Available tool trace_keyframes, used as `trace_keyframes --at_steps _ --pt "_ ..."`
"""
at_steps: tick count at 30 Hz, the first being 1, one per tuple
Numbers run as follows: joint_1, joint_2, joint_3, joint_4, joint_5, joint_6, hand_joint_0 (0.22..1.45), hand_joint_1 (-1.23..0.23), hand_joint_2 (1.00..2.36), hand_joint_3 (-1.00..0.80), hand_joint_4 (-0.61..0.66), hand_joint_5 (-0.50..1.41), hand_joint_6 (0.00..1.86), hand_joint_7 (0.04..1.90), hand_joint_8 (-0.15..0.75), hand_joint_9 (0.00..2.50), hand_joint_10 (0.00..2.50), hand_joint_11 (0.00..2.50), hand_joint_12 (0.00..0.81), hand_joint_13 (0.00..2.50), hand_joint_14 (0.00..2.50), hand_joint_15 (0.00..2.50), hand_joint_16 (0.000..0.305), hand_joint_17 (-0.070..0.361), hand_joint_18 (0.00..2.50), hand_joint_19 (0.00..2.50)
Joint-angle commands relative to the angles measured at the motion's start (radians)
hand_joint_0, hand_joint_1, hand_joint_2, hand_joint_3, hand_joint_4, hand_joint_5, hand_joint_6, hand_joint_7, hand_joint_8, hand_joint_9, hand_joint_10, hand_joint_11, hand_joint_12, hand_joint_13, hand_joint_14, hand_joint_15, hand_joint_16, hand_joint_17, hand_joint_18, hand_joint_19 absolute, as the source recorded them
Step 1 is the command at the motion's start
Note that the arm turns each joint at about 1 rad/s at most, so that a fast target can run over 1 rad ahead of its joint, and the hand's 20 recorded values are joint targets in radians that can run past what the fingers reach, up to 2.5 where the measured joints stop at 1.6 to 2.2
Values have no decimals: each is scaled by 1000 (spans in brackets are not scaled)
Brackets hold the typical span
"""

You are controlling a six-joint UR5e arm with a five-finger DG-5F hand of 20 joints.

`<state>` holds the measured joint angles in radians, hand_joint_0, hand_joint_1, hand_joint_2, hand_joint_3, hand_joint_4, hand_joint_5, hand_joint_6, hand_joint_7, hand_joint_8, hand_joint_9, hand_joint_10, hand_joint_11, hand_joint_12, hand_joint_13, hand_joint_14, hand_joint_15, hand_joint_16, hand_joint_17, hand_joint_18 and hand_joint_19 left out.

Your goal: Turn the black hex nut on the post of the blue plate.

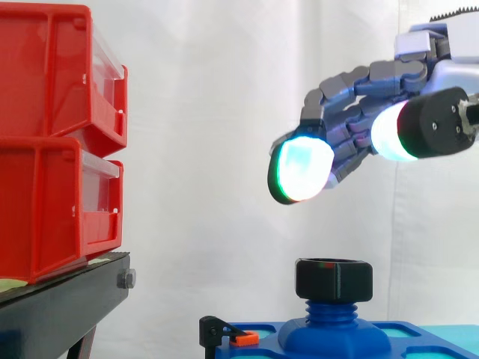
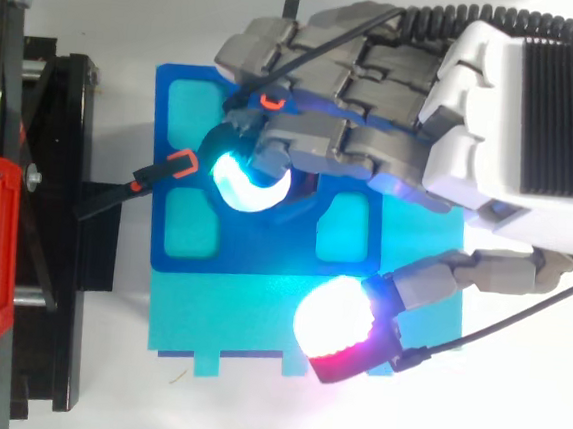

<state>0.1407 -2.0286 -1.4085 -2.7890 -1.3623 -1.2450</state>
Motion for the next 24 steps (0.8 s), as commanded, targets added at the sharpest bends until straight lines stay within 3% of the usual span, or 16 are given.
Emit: trace_keyframes --at_steps 1,5,8,9,10,13,15,16,24 --pt "-1 -1 -1 -30 6 1 432 -553 1000 -500 230 -207 504 955 272 279 5 92 370 335 6 149 62 139 307 529" --pt "7 1 0 -35 5 13 434 -553 1000 -500 225 -208 504 954 272 279 4 88 368 338 7 154 62 139 307 530" --pt "-3 -1 0 -30 3 44 435 -549 1000 -500 223 -208 504 954 270 278 4 85 368 338 7 151 61 138 305 530" --pt "-6 -1 -1 -24 -4 58 436 -548 1000 -500 225 -208 504 955 271 279 3 81 368 339 6 144 61 138 304 538" --pt "-7 -2 -1 -6 -34 73 437 -548 1000 -500 224 -207 504 955 271 278 3 88 367 338 6 147 61 138 304 538" --pt "-7 -10 -1 11 -75 70 439 -543 1000 -500 226 -207 504 954 269 279 4 90 366 341 6 152 61 138 310 538" --pt "-7 -16 0 16 -83 71 439 -543 1000 -500 222 -208 504 953 269 280 3 94 366 342 7 156 61 137 309 540" --pt "-9 -27 2 32 -103 76 439 -543 1000 -500 222 -208 504 955 269 280 3 87 366 342 8 156 61 137 309 538" --pt "-9 -44 17 51 -103 84 442 -537 1000 -500 224 -207 504 956 269 279 3 89 365 346 7 154 61 137 315 538"
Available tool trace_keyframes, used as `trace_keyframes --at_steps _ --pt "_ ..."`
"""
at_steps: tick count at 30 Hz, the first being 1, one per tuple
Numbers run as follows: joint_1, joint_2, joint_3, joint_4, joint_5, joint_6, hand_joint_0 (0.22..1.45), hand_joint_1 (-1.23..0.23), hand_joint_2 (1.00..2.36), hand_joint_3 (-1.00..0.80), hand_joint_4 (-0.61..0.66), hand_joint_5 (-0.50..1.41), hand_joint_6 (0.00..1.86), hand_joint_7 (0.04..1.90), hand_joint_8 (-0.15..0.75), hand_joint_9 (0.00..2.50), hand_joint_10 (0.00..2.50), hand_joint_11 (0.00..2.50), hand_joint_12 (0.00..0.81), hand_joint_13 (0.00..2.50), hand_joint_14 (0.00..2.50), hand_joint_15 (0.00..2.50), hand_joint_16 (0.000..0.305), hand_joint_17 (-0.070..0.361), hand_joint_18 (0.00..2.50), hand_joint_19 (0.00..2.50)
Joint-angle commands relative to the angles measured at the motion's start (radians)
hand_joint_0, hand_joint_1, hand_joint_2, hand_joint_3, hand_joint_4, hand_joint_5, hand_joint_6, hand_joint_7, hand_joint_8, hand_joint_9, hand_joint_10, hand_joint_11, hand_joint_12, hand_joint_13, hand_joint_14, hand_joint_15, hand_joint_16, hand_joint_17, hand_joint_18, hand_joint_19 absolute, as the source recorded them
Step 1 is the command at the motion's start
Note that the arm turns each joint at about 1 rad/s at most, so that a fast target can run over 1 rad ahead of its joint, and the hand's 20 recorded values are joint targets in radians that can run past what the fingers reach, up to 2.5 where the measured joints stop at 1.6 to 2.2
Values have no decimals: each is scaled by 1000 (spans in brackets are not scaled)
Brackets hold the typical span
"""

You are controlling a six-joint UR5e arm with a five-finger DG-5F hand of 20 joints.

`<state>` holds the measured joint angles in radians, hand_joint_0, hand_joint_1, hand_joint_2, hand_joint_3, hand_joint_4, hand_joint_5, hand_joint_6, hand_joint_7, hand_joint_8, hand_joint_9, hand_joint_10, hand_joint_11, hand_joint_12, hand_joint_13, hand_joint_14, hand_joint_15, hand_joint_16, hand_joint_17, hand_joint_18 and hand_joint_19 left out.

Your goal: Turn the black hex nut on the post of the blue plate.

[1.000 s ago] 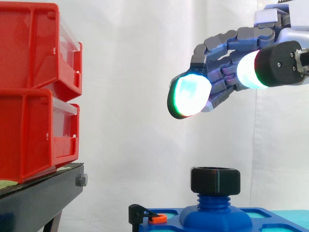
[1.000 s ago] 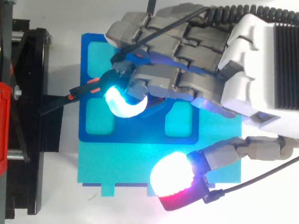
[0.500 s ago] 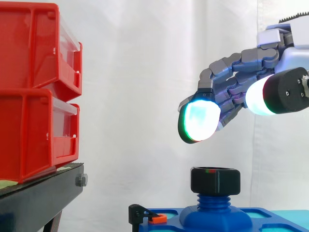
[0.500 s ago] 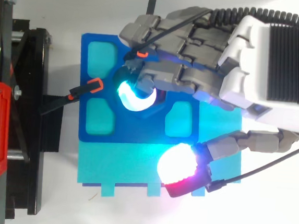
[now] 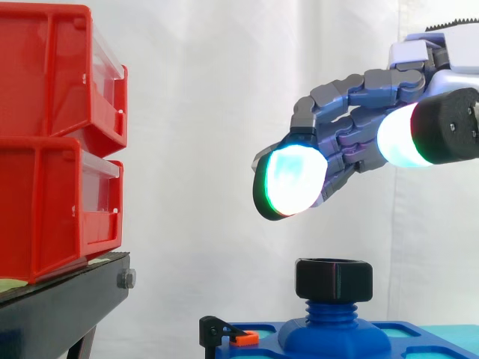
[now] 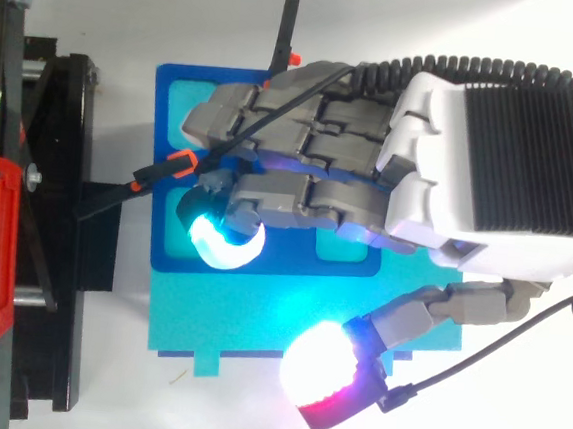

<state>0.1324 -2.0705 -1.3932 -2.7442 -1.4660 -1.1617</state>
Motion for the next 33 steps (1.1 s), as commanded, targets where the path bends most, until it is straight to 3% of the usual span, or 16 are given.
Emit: trace_keyframes --at_steps 1,8,19,25,33 --pt "0 -2 2 11 1 -1 442 -537 1000 -500 223 -207 504 955 269 279 3 81 365 346 7 158 61 137 314 540" --pt "-4 -25 5 54 3 -4 444 -535 1000 -500 222 -207 504 951 268 281 3 82 364 350 7 159 61 136 314 549" --pt "-14 -26 11 58 9 -22 446 -534 1000 -500 221 -206 504 956 267 280 4 95 363 352 7 164 60 136 318 549" --pt "-19 -72 23 80 1 -16 447 -532 1000 -500 223 -206 504 953 266 282 3 88 362 353 7 156 60 136 318 549" --pt "-20 -80 26 89 1 -22 448 -531 1000 -500 221 -207 504 951 269 281 4 87 362 352 7 163 60 136 314 549"
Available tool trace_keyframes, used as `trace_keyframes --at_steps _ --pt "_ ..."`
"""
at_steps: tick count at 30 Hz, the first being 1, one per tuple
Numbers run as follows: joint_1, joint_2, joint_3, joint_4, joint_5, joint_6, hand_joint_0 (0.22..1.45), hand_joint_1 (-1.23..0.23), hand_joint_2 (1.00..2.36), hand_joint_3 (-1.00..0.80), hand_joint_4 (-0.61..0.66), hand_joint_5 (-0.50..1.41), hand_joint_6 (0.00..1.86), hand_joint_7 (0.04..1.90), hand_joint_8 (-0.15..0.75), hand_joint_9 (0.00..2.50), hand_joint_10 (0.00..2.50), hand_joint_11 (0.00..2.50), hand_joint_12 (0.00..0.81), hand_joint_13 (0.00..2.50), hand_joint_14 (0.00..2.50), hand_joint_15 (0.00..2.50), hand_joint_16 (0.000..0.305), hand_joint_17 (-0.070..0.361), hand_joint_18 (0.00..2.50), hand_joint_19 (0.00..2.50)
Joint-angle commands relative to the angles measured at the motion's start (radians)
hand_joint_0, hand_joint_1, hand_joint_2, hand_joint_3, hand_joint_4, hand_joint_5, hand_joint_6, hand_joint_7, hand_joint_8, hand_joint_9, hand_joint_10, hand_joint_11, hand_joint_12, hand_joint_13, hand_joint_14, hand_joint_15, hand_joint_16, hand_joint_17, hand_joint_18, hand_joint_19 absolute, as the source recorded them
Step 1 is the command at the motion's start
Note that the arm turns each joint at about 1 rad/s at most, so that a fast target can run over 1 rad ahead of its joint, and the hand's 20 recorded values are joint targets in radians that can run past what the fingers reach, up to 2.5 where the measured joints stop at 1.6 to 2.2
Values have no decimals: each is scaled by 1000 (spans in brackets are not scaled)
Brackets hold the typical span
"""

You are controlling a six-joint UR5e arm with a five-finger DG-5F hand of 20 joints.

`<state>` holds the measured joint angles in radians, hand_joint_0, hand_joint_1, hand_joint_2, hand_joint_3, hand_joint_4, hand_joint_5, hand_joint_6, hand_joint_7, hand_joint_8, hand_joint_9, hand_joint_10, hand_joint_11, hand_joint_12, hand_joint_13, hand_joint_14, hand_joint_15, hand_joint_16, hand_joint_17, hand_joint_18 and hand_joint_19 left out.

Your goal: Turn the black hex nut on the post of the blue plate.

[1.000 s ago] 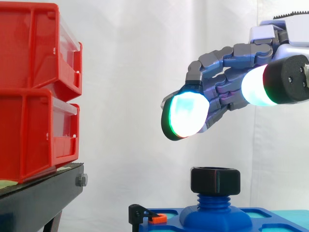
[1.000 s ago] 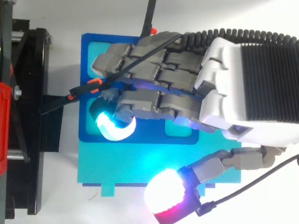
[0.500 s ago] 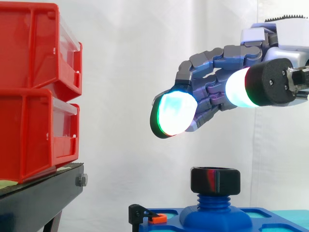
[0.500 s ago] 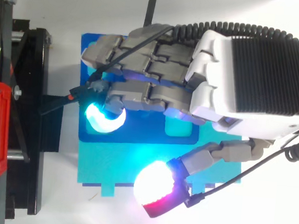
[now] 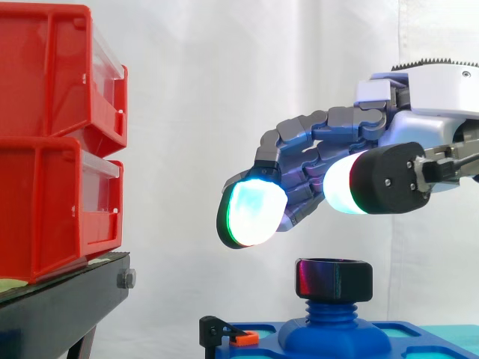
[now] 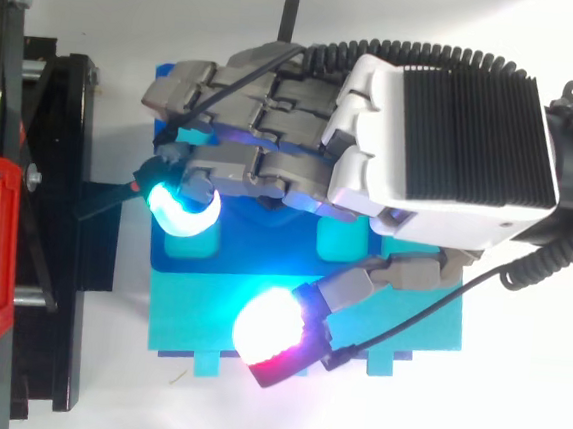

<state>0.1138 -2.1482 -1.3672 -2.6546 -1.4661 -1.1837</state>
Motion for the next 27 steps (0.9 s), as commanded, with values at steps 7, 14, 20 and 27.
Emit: trace_keyframes --at_steps 7,14,20,27 --pt "-13 -2 0 -5 -8 -5 448 -531 1000 -500 224 -207 504 955 268 283 4 83 363 353 7 161 60 136 322 549" --pt "-25 -1 0 -42 -8 -7 449 -529 1000 -500 223 -207 504 951 267 283 4 88 362 355 7 160 60 135 321 549" --pt "-37 -2 0 -50 -25 -8 450 -528 1000 -500 219 -207 504 950 266 281 4 87 361 355 7 165 60 135 318 549" --pt "-39 -2 0 -51 -26 -8 450 -526 1000 -500 218 -207 504 951 266 282 1 85 362 357 7 165 60 135 325 548"
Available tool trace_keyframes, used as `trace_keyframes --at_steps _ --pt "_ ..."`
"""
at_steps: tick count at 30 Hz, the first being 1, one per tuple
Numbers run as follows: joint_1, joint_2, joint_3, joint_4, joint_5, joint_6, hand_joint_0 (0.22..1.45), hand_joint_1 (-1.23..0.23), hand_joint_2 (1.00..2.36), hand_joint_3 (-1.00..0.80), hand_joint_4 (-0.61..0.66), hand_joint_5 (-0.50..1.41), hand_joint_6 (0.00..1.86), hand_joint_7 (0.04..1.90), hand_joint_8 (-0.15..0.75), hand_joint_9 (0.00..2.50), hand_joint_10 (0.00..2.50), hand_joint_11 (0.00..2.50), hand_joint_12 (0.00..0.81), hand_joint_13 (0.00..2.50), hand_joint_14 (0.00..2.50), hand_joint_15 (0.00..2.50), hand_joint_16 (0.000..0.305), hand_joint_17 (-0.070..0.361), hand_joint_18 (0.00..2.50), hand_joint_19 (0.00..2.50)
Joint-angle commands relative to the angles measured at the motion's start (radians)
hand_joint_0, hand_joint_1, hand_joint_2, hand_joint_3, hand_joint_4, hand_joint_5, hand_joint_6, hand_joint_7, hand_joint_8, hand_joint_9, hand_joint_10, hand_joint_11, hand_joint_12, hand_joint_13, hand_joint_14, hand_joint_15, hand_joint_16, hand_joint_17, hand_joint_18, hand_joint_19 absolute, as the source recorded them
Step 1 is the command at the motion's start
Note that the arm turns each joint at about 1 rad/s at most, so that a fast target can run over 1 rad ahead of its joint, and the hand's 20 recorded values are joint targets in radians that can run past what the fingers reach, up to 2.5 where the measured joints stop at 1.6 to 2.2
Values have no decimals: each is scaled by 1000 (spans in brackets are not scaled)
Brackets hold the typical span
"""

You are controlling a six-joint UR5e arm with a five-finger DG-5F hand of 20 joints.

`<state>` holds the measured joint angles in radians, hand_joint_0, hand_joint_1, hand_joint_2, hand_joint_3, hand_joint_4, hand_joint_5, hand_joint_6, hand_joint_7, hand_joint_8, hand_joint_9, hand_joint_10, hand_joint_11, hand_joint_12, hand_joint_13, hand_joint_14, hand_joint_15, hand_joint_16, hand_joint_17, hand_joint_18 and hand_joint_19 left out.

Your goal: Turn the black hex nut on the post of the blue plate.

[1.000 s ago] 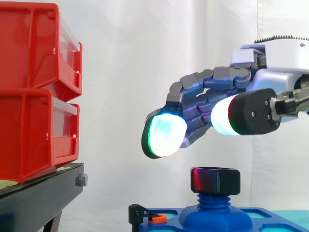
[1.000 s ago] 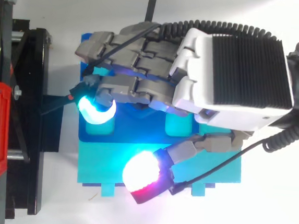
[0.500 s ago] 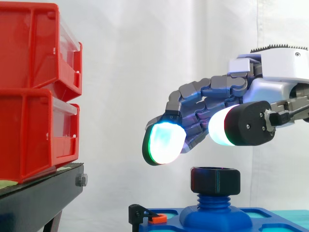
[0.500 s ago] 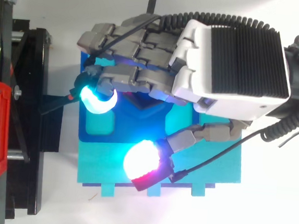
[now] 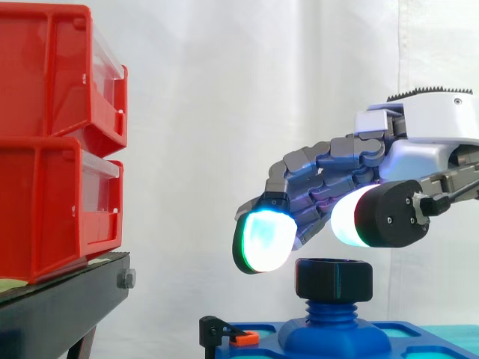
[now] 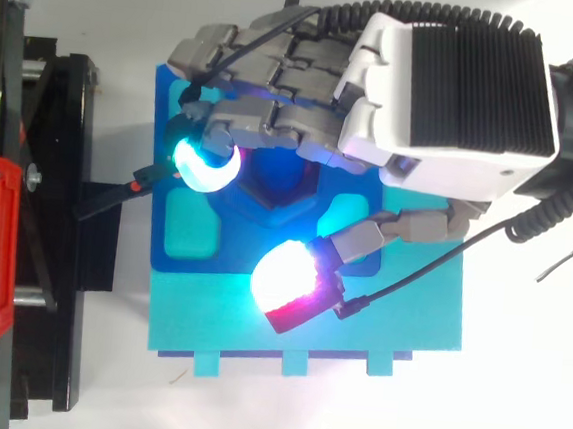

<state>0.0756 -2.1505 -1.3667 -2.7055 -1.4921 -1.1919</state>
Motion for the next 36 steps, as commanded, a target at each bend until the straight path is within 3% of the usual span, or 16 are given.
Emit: trace_keyframes --at_steps 1,36 --pt "-2 1 0 0 0 0 449 -526 1000 -500 219 -207 504 950 267 282 3 82 362 358 7 162 60 135 325 548" --pt "-28 1 0 -23 -14 -6 451 -519 1000 -500 220 -207 504 950 266 281 4 85 360 367 7 164 60 135 344 557"
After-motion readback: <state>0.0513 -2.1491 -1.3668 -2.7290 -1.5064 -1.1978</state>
